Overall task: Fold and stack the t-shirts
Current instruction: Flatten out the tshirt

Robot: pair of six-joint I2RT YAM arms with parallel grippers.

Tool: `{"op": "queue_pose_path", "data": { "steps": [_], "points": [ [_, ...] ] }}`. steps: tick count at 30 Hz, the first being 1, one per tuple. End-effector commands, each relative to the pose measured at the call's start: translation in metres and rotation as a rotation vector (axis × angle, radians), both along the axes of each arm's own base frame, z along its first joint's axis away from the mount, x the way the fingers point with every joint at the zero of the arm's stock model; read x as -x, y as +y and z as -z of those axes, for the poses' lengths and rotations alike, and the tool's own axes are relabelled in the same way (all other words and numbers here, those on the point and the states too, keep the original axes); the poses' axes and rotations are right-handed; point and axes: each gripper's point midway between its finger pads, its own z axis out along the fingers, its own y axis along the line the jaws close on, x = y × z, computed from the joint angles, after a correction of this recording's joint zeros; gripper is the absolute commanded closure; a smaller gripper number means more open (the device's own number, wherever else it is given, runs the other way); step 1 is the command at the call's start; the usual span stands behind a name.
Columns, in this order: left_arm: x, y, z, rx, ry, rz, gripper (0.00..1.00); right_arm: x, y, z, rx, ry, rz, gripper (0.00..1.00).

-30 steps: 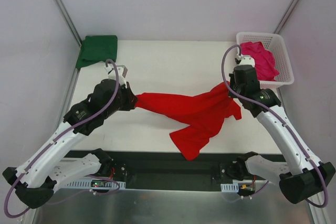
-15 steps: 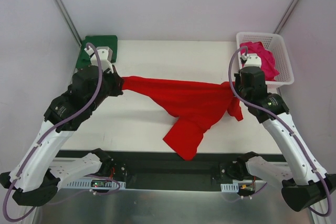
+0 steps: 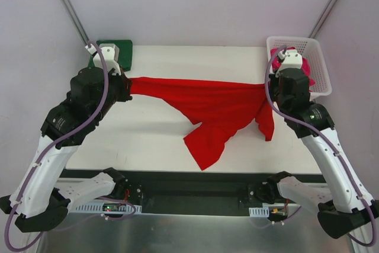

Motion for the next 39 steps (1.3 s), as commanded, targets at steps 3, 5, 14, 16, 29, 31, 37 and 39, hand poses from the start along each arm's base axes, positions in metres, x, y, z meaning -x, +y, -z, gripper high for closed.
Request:
{"op": "queue_pose_path", "data": {
  "steps": [3, 5, 14, 16, 29, 31, 37, 39],
  "points": [
    [0.004, 0.023, -0.042, -0.017, -0.110, -0.055, 1.00, 0.011, -0.018, -0.089, -0.003, -0.237, 0.023, 0.98],
    [0.007, 0.025, -0.053, -0.009, -0.136, -0.052, 1.00, 0.019, -0.019, -0.101, -0.008, -0.266, 0.006, 0.99],
    [0.028, 0.043, -0.083, 0.012, -0.207, -0.067, 1.00, 0.061, -0.033, -0.140, -0.017, -0.356, -0.032, 0.98],
    [0.035, 0.047, -0.089, 0.026, -0.220, -0.067, 1.00, 0.073, -0.038, -0.155, -0.027, -0.391, -0.035, 0.98],
    [0.027, 0.025, -0.014, 0.059, -0.030, -0.050, 1.00, 0.054, -0.004, -0.064, -0.051, -0.108, -0.135, 0.98],
    [0.021, 0.014, 0.007, 0.081, 0.022, -0.041, 1.00, 0.044, 0.008, -0.039, -0.083, -0.048, -0.145, 0.99],
    [0.000, -0.002, 0.094, 0.039, 0.187, -0.081, 1.00, 0.017, 0.039, 0.071, -0.096, 0.219, -0.172, 0.99],
    [-0.006, -0.008, 0.123, 0.015, 0.243, -0.085, 1.00, 0.011, 0.044, 0.104, -0.073, 0.317, -0.166, 0.99]
  ]
}}
